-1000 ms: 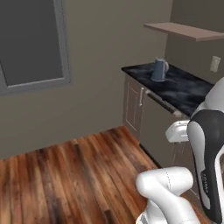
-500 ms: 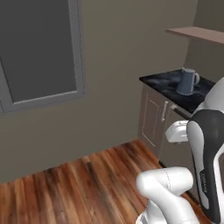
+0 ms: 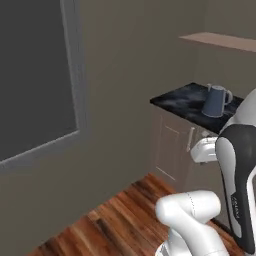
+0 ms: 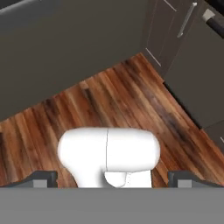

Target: Navigate to the electric kettle.

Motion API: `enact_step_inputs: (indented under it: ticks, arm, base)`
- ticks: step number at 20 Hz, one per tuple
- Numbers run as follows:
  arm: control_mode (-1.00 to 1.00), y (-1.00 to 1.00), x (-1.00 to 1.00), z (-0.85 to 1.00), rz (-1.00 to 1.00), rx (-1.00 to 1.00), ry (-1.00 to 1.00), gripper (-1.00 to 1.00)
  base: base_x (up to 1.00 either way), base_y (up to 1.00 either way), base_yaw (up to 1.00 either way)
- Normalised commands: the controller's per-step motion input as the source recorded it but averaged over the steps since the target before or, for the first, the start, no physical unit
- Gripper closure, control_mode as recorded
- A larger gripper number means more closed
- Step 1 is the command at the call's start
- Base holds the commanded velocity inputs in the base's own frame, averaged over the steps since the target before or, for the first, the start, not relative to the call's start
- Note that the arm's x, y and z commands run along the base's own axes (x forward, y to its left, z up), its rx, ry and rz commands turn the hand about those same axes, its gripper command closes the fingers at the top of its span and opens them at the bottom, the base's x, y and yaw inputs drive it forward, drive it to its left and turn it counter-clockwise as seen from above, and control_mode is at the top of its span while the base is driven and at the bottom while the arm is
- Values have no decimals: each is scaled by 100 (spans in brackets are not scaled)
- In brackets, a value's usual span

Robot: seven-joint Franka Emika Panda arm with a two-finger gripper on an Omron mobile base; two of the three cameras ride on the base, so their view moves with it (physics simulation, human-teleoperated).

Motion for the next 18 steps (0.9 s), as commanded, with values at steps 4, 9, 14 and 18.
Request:
enact_step_inputs:
  ticks: [4, 9, 14, 18]
  arm:
    - [100, 0, 0, 0, 0, 0, 0, -100]
    - [100, 0, 0, 0, 0, 0, 0, -100]
    - [100, 0, 0, 0, 0, 0, 0, -100]
    - [100, 0, 0, 0, 0, 0, 0, -100]
  base:
    - [68, 73, -73]
    - [69, 73, -73]
    - [81, 77, -68]
    - [82, 65, -66]
